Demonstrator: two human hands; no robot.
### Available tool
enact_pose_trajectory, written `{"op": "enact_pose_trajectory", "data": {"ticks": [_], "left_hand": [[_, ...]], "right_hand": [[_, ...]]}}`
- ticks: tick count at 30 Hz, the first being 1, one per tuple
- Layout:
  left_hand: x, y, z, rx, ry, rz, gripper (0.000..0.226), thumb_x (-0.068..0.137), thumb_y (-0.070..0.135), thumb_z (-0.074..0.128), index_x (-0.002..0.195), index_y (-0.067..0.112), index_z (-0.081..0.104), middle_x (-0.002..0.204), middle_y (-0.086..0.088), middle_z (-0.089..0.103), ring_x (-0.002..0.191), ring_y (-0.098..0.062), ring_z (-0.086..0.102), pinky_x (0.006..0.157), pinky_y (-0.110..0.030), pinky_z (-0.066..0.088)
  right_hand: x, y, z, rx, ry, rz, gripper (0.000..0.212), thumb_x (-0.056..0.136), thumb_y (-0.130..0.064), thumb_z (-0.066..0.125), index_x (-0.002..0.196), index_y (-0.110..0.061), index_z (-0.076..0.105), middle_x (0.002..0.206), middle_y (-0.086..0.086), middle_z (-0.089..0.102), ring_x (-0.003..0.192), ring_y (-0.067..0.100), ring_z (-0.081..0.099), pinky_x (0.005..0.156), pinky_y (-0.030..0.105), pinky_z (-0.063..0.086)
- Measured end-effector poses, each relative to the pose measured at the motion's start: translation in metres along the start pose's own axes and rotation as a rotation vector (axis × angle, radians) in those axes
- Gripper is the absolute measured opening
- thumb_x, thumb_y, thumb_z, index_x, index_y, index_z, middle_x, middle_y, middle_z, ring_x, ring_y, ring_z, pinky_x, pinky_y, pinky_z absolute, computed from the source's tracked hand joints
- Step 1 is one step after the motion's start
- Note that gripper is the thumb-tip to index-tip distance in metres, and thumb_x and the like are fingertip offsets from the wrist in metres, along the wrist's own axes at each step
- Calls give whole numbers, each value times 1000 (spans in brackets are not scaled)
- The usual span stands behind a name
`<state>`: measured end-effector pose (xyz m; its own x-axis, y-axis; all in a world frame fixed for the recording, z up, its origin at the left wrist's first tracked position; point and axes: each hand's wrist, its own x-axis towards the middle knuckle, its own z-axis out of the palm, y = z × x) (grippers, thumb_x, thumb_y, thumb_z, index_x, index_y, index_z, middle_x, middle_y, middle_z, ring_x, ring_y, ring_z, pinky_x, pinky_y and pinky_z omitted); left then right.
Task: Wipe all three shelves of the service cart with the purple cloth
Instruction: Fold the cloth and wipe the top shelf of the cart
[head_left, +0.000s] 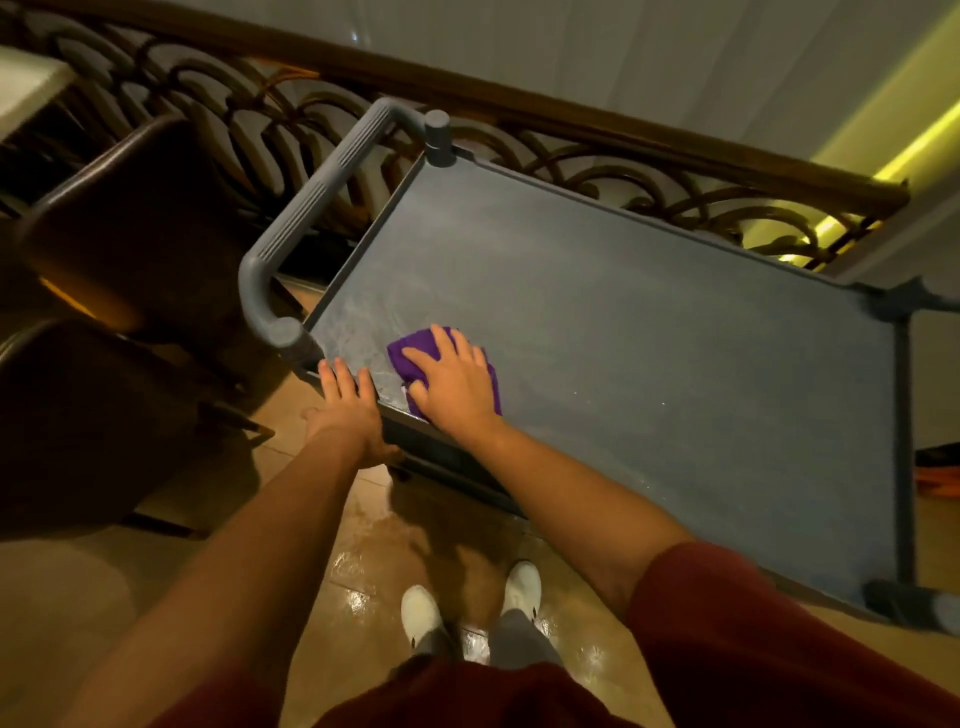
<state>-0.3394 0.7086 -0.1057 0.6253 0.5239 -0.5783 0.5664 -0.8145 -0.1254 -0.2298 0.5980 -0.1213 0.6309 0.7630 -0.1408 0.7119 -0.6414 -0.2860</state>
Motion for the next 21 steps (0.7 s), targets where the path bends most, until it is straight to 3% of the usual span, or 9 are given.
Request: {"op": "enact_pose_trajectory", "data": {"ticks": [3,5,10,12,14,15,17,19,21], "left_hand": [[-8,8,-7,11,-29,-30,135,72,66,74,156,11,-15,164,-22,-22,148,-46,-21,118,-62,24],[-12,10,-11,27,-34,-22,135,72,71,70,157,10,-15,163,-24,-21,148,-47,-20,118,-64,22],[-19,4,-27,7,-142,12,143,62,87,61,157,11,-16,164,-22,-20,150,-44,-19,117,-64,11],[-20,0,-36,-13,-110,36,119,76,83,52,159,11,4,166,-24,0,152,-44,2,118,-63,11],[-16,9,-41,-110,125,132,70,95,61,39,146,15,38,154,-20,39,140,-37,38,117,-62,26],[-13,19,-40,-158,221,185,57,99,50,36,144,16,41,151,-17,43,137,-34,41,116,-60,29],[-9,51,-31,-196,161,212,62,103,46,33,156,16,20,166,-15,16,151,-37,16,121,-60,16],[-4,75,-11,-144,44,100,79,100,59,27,159,18,-6,167,-14,-14,152,-38,-12,121,-61,2],[5,84,2,-47,33,31,91,93,73,18,156,16,-17,163,-16,-25,149,-40,-21,119,-63,-2]], "right_hand": [[-23,37,-9,-40,8,-53,46,90,-32,61,136,-32,62,155,11,43,127,37,50,102,44,46],[-49,73,-19,-55,40,29,46,87,-29,61,133,-31,65,151,11,46,115,37,54,94,41,49],[-118,144,-37,-128,67,265,45,90,-26,63,135,-24,63,149,17,48,112,41,54,94,43,48],[-119,147,-41,-67,100,326,45,93,-25,62,138,-23,62,149,16,47,116,39,52,95,43,48],[-100,131,-42,36,150,366,48,94,-23,59,141,-28,58,153,13,43,120,37,50,98,42,49],[-86,116,-40,67,159,337,51,93,-21,58,143,-31,56,158,13,39,125,38,48,100,43,48],[-62,83,-35,73,122,254,55,93,-23,56,146,-36,50,165,13,27,137,39,38,107,48,42],[-50,63,-29,8,67,180,51,96,-31,56,146,-37,47,167,12,23,145,39,31,111,54,36],[-54,79,-24,-86,52,114,51,95,-35,58,145,-37,48,166,12,25,142,39,35,108,52,38]]}}
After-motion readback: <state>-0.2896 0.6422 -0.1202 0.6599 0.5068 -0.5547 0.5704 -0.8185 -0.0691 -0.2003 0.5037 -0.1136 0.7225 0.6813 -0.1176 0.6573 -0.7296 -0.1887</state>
